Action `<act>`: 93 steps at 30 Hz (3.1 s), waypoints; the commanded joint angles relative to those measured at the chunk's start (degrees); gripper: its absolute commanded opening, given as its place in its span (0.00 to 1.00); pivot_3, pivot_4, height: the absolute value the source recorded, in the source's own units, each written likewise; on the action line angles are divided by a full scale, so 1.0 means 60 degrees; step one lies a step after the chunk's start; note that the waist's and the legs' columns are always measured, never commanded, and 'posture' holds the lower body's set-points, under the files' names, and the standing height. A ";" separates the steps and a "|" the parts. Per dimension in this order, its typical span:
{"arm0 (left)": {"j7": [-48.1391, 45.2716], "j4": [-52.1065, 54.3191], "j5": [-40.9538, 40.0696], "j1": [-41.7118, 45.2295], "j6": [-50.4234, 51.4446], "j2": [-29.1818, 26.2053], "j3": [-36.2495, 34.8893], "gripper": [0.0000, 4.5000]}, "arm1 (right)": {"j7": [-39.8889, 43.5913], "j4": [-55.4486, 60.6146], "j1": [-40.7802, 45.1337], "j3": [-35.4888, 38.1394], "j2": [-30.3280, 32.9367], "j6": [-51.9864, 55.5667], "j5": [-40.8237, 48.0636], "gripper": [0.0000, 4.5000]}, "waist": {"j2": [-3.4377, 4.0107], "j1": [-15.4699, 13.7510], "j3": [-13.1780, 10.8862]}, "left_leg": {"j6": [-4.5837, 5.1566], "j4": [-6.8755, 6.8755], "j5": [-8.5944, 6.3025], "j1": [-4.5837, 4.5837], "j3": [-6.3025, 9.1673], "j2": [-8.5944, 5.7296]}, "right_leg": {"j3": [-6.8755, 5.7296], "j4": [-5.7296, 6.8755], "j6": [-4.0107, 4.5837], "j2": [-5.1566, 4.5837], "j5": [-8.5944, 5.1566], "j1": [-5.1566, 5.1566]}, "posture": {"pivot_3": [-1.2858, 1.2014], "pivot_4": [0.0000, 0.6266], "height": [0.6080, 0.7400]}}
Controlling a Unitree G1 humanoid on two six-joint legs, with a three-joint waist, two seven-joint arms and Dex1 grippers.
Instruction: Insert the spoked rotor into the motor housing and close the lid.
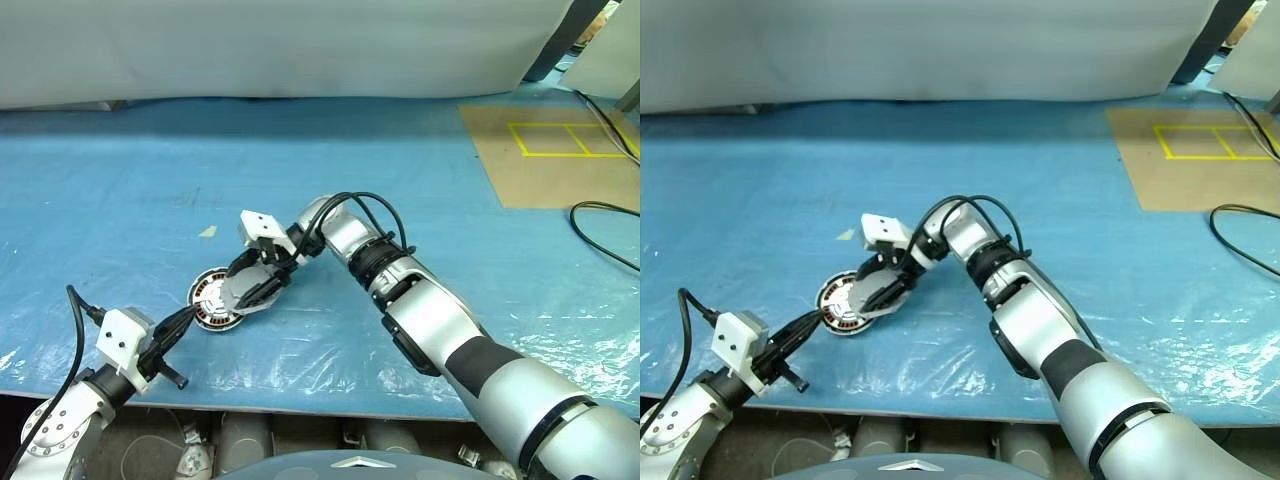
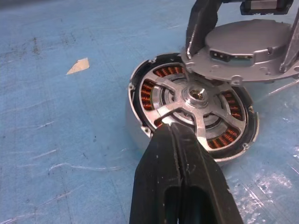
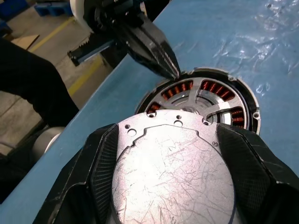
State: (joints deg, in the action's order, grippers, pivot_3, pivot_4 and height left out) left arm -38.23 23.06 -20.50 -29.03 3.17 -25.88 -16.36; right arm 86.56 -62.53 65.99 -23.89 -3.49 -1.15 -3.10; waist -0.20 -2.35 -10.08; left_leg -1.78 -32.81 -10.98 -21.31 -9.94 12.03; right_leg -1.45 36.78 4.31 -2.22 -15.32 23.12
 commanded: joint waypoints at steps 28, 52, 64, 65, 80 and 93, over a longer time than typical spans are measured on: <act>-0.0053 -0.0035 -0.0030 -0.0037 -0.0189 -0.0042 -0.0097 0.00 | 0.0717 0.0417 0.0709 -0.1119 0.2760 -0.0261 0.2293 0.67 | 0.0006 -0.0006 -0.0001 | 0.0015 -0.0031 0.0003 0.0004 -0.0007 0.0003 | -0.0001 0.0009 0.0004 -0.0003 0.0000 -0.0016 | 0.52 0.24 1.00; 0.0000 -0.0155 0.0107 0.0131 -0.0167 0.0004 0.0121 0.00 | -0.6761 0.0093 0.0103 0.2399 0.0228 0.1727 0.1223 0.67 | 0.0008 -0.0022 -0.0001 | 0.0004 -0.0035 0.0007 -0.0045 -0.0010 0.0029 | -0.0008 0.0015 0.0004 0.0016 0.0001 0.0034 | 0.52 0.24 1.00; 0.0453 -0.0218 0.0260 0.0878 -0.0321 0.0317 0.0224 0.00 | -0.4607 0.0710 -0.0556 0.1728 0.0089 0.1083 0.0652 0.67 | 0.0002 0.0013 0.0002 | -0.0010 -0.0035 0.0014 -0.0041 -0.0009 0.0022 | -0.0006 0.0013 0.0002 0.0011 0.0002 0.0024 | 0.52 0.24 1.00; 0.0454 -0.0214 0.0250 0.0895 -0.0312 0.0302 0.0200 0.00 | -0.4331 0.0832 -0.0696 0.1494 0.0176 0.0866 0.0455 0.67 | 0.0002 0.0018 0.0002 | -0.0007 -0.0035 0.0013 -0.0041 -0.0007 0.0023 | -0.0006 0.0014 0.0001 0.0012 0.0003 0.0026 | 0.52 0.24 1.00; 0.0435 -0.0188 0.0096 0.0862 -0.0288 0.0238 -0.0096 0.00 | -0.1540 0.1600 -0.1759 -0.0510 0.1931 -0.2139 -0.1021 0.67 | 0.0001 -0.0056 0.0010 | 0.0011 -0.0035 0.0003 0.0047 -0.0009 0.0002 | -0.0004 0.0013 0.0004 -0.0011 0.0000 -0.0063 | 0.52 0.24 1.00; 0.0356 -0.0279 0.0101 0.0957 -0.0204 0.0181 -0.0032 0.00 | -0.0010 0.0107 -0.0682 0.0155 0.2542 -0.3114 -0.0647 0.67 | 0.0000 -0.0042 0.0013 | 0.0021 -0.0039 0.0006 0.0033 -0.0007 0.0001 | -0.0003 0.0017 0.0005 -0.0009 0.0000 -0.0050 | 0.52 0.24 1.00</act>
State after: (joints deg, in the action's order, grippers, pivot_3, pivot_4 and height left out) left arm -35.98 20.60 -19.18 -23.00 2.39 -24.34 -15.70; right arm 86.53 -60.32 60.76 -23.73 11.45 -19.44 -6.65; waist -0.21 -2.61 -10.00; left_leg -1.65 -33.05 -10.94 -21.13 -9.98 12.04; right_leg -1.48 36.88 4.34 -2.28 -15.32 22.82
